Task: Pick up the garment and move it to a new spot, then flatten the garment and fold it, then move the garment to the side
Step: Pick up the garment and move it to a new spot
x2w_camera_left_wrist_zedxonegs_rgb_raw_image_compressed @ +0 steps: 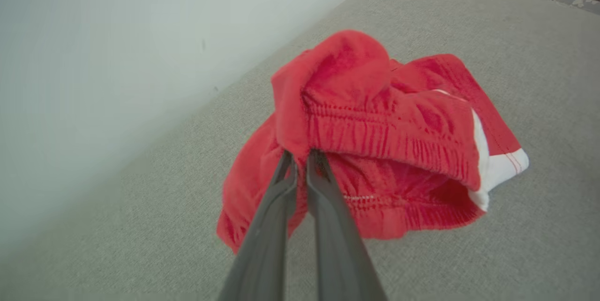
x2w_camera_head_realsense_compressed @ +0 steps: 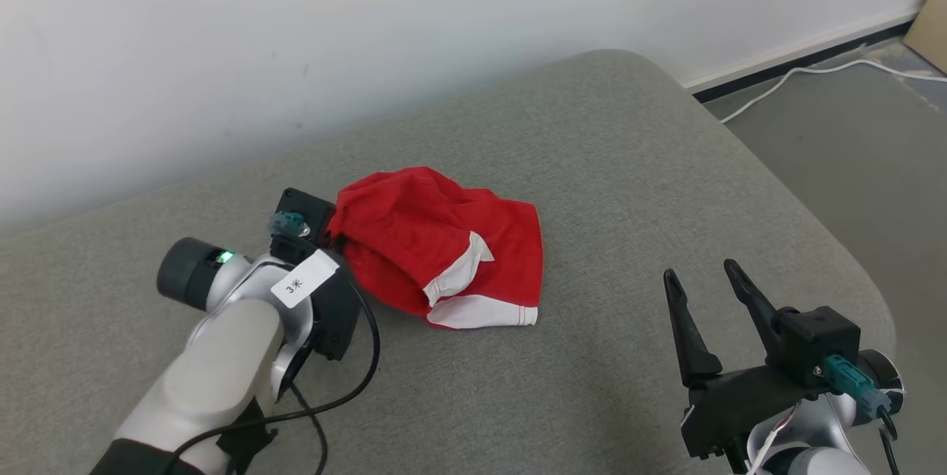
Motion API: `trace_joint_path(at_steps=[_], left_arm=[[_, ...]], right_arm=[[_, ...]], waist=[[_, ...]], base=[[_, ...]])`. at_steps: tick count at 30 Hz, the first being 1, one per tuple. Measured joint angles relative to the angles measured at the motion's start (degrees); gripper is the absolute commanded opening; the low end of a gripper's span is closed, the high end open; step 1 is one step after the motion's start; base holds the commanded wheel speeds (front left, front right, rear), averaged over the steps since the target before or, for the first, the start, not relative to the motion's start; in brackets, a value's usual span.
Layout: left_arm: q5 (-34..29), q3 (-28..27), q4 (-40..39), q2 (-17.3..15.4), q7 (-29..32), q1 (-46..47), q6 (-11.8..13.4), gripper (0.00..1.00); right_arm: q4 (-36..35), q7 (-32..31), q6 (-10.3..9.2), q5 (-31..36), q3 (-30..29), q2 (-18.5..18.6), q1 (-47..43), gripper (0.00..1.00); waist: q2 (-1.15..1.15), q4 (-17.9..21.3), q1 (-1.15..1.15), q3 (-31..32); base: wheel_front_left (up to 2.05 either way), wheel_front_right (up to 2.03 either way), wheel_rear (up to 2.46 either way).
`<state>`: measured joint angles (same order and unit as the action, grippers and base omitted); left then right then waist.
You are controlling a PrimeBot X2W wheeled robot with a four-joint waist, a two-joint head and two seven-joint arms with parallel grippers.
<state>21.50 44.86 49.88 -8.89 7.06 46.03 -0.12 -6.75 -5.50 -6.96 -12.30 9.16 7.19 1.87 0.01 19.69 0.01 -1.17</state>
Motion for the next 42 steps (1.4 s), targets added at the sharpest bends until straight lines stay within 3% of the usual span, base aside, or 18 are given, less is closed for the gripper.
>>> trace_joint_path(at_steps=[11, 13, 14, 20, 32, 42], left_arm=[[-2.59, 1.36, 5.41, -4.48, 0.02, -0.1, -0.94, 0.0], [-2.8, 1.76, 6.38, -4.55, 0.04, -0.36, -0.94, 0.45], [-2.8, 1.8, 6.6, -4.57, 0.02, -0.7, -0.94, 1.0], [-2.83, 2.04, 8.37, -5.1, -0.57, -2.36, -0.85, 1.0], [-2.66, 0.34, 9.04, -6.59, -5.03, -2.35, 1.71, 1.0], [-0.18, -3.6, 0.52, -6.66, -17.69, -3.39, 2.45, 1.0]], right_arm=[[2.21, 0.34, 0.41, -0.24, 0.77, -0.53, 0.14, 1.0], [2.66, 0.45, 0.43, -0.24, 0.96, -0.54, 0.16, 1.0], [2.78, 0.45, 0.46, -0.24, 1.15, -0.55, 0.18, 1.0], [3.11, 0.48, 0.92, -0.24, 1.85, -0.73, 1.07, 1.0], [3.75, 0.99, 0.91, -0.29, 0.76, -0.53, 0.64, 1.0], [4.58, 2.15, 1.49, -2.75, -1.52, 0.18, -1.12, 1.0]], waist=[[-0.01, -3.95, 0.0, 0.41], [0.0, -4.57, 0.0, 0.72], [-0.01, -4.84, 0.0, 0.89], [0.0, -5.84, -0.01, 1.91], [-0.01, -7.61, -0.01, 3.38], [-0.01, -10.8, -0.01, 4.51]], base=[[0.0, 0.0, 0.0], [0.0, 0.0, 0.0], [0.0, 0.0, 0.0], [0.0, 0.0, 0.0], [0.0, 0.0, 0.0], [0.0, 0.0, 0.0]])
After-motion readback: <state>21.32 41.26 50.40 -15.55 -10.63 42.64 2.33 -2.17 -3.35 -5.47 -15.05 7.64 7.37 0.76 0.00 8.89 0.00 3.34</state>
